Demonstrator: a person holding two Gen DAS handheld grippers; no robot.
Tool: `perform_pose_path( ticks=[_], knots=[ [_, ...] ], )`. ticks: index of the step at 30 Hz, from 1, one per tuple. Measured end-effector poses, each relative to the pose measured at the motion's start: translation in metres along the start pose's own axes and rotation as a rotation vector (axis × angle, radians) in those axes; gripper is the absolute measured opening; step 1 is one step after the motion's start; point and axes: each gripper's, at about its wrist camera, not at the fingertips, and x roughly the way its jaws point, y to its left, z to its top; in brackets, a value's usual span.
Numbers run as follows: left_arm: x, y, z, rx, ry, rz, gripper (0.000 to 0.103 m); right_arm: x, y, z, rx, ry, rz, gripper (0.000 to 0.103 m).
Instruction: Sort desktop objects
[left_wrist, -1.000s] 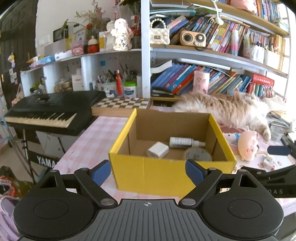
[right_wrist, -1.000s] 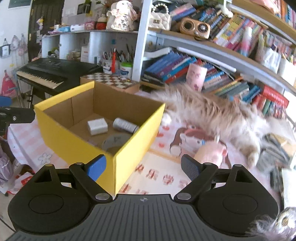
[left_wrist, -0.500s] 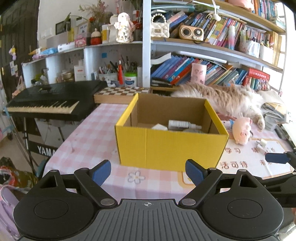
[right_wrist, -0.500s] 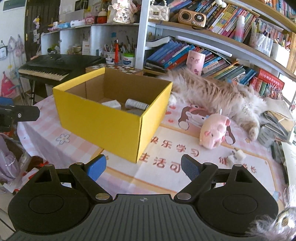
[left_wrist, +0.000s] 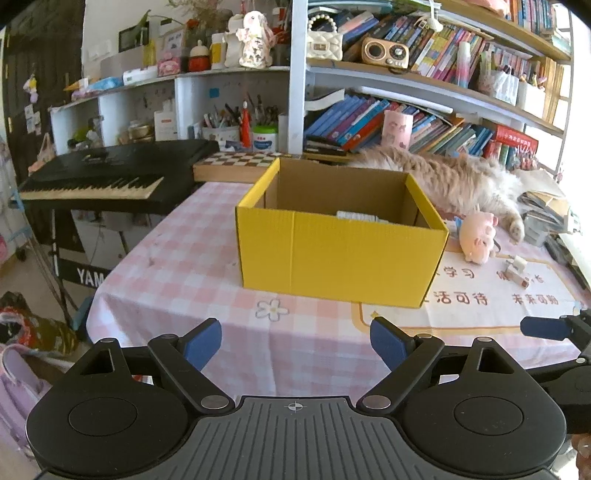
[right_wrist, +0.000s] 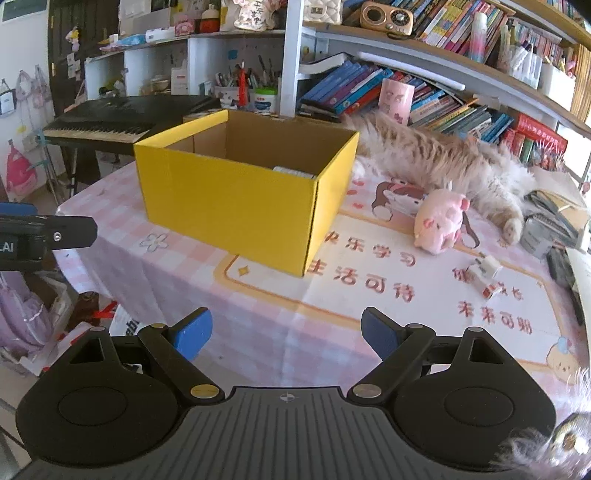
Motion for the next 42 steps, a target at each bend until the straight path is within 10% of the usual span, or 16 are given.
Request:
perform_pose_path(
  ticks=[42],
  knots=[
    [0.009,-0.063,-0.027,0.138,0.086,-0.214,0.090,-0.031,-0.037,-0.046,0.163,0.101,-0.193,0.087]
  ],
)
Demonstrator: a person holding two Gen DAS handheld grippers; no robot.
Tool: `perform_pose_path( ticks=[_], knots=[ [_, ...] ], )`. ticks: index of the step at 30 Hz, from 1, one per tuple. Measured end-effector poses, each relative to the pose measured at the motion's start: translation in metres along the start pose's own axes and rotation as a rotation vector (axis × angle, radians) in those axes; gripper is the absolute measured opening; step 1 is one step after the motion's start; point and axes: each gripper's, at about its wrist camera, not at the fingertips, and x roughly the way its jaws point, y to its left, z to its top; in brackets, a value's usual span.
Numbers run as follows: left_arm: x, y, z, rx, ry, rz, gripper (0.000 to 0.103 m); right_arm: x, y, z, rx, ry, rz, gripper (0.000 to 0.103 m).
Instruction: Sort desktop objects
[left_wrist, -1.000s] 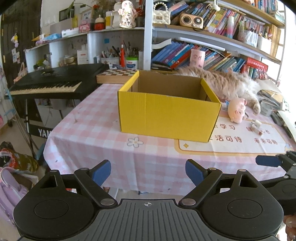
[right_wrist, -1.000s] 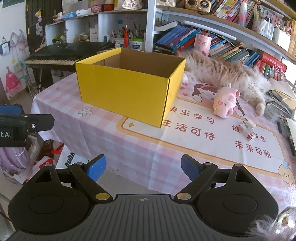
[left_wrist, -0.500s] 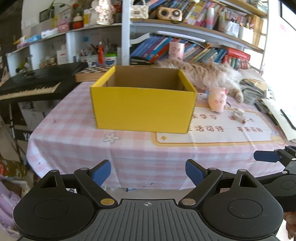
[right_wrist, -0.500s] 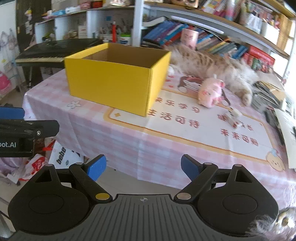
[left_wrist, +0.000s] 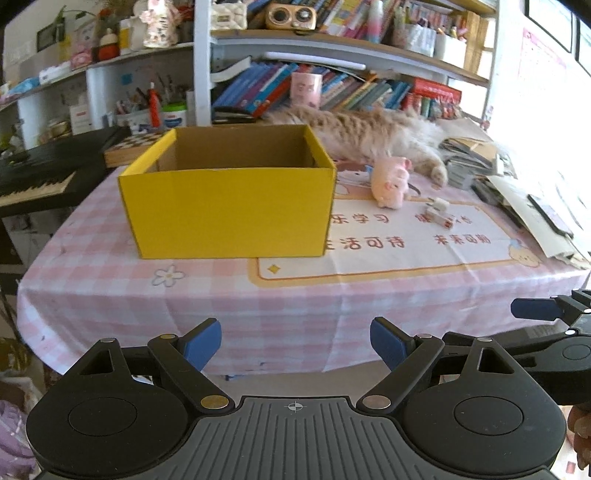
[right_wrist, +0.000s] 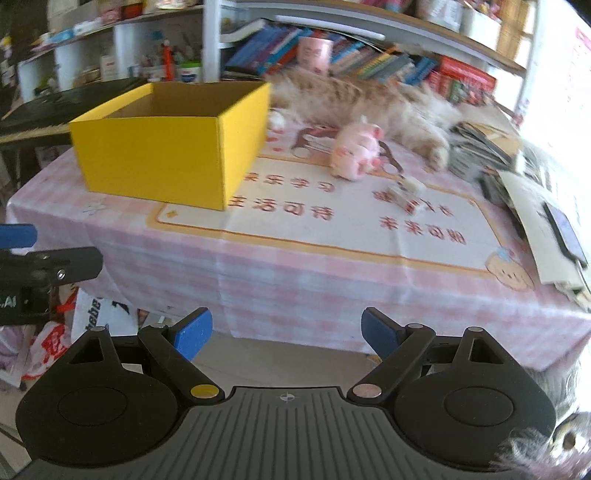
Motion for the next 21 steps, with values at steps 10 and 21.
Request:
perform_pose_path(
  ticks=[10,21],
  knots=[
    [0.011,-0.017,0.006,0.053,0.018,-0.041,0.090,0.004,-0.010,-0.005,0.018,0.022,-0.024,0.087],
    [0.033,-0.043,0.026,0.106,0.016,-0.074,0.090,0.015,-0.043,0.002,0.070,0.028,-0.066,0.087]
  ],
)
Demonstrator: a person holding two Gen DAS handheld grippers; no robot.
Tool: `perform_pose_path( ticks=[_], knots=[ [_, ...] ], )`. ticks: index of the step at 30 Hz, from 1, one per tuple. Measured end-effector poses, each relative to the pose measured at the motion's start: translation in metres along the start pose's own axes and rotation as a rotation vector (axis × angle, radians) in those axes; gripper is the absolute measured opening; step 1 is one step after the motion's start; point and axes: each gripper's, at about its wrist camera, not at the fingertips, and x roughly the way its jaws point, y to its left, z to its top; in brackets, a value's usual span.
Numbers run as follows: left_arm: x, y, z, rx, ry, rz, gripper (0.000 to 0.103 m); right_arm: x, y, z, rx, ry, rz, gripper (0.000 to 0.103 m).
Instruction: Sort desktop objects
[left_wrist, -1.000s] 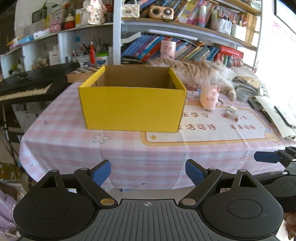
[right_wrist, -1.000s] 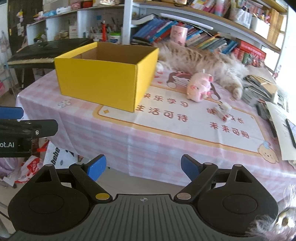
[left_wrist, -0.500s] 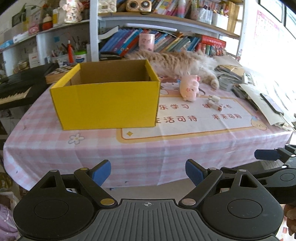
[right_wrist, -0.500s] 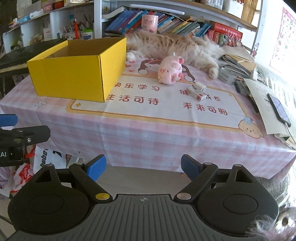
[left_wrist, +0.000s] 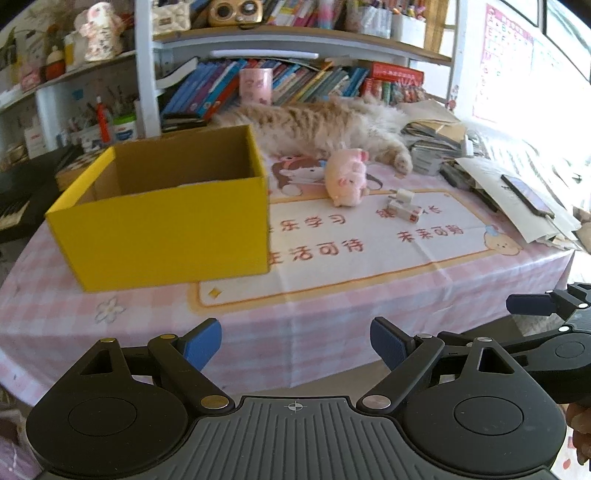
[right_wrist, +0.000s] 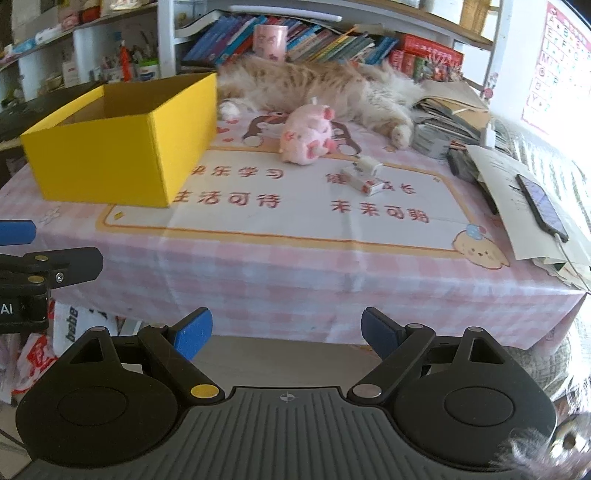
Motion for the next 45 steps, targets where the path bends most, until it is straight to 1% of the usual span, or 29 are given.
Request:
perform_pose_path(
  ticks=[9,18,31,40,44,45],
  knots=[
    [0.030,-0.033,0.024,0.041,0.008,-0.031,0.090,0.020,-0.039,0.018,0.034,0.013,-0.023,0.087],
    [0.063,-0.060,0.051,0.052,0.020,-0.022,0.090,0.047,-0.078,0.039,0.048,0.028,-0.011,0.087],
    [0.102,-0.092,0.087,0.054,0.033,0.038,0.090,0.085,-0.133,0.067,0.081,0.026,0.035,0.087],
    [0.118,-0.106,0.100,0.047,0.036,0.104,0.090,0.110,-0.146,0.087,0.035,0.009,0.112,0.086],
    [0.125,-0.106,0.107,0.032,0.034,0.128,0.090,0.123,-0.148,0.098,0.005,0.008,0.132,0.084],
    [0.127,-0.106,0.109,0.030,0.032,0.135,0.090,0.127,-0.148,0.101,-0.001,0.008,0.141,0.082]
  ],
)
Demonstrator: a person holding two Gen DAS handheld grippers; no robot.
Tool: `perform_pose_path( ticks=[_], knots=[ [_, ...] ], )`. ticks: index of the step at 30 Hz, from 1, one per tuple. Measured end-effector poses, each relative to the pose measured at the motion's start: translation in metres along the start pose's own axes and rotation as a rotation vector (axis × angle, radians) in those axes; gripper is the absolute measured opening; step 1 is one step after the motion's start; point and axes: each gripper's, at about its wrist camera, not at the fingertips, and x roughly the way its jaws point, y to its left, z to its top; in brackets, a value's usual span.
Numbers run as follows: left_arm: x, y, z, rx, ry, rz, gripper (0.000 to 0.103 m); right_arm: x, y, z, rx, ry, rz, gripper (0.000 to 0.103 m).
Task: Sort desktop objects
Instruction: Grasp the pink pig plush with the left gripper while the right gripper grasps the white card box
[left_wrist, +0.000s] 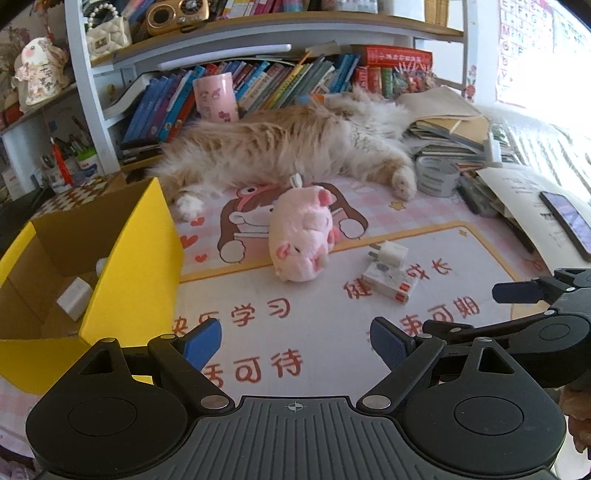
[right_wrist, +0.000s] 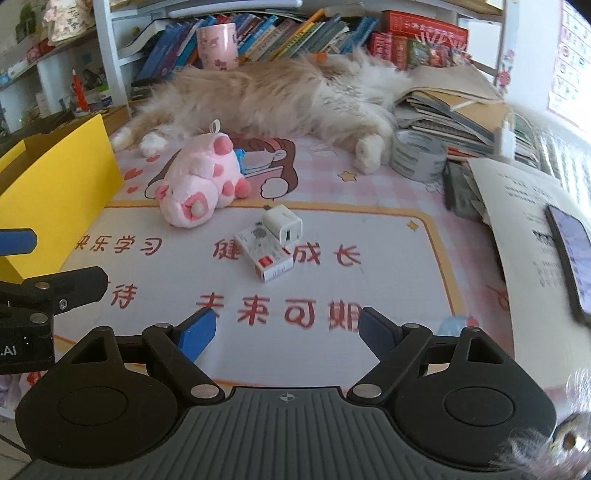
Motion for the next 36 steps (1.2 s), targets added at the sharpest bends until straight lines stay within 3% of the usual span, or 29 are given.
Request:
perform_pose_path(
  ticks=[6,21,23,27,36],
  knots=[
    [0.009,0.001,0.008,-0.017,0.012,0.030,0.090,0.025,-0.002,0.012,-0.054,0.013,0.053,0.052],
    [0.019,0.004,0.016,0.006,0.040,0.091,0.090,0.075,-0.004,0.031,-0.121,0.008,0.120,0.046],
    [0.022,0.003,0.019,0.017,0.036,0.092,0.090,0.077,-0.003,0.032,-0.134,0.000,0.126,0.037],
    [0.031,0.001,0.030,0.039,0.017,0.085,0.090,0.074,-0.006,0.031,-0.144,0.002,0.156,0.029],
    [0.082,-0.008,0.056,0.079,0.002,0.033,0.090,0.054,-0.028,0.016,-0.075,0.028,0.107,0.029]
  ],
)
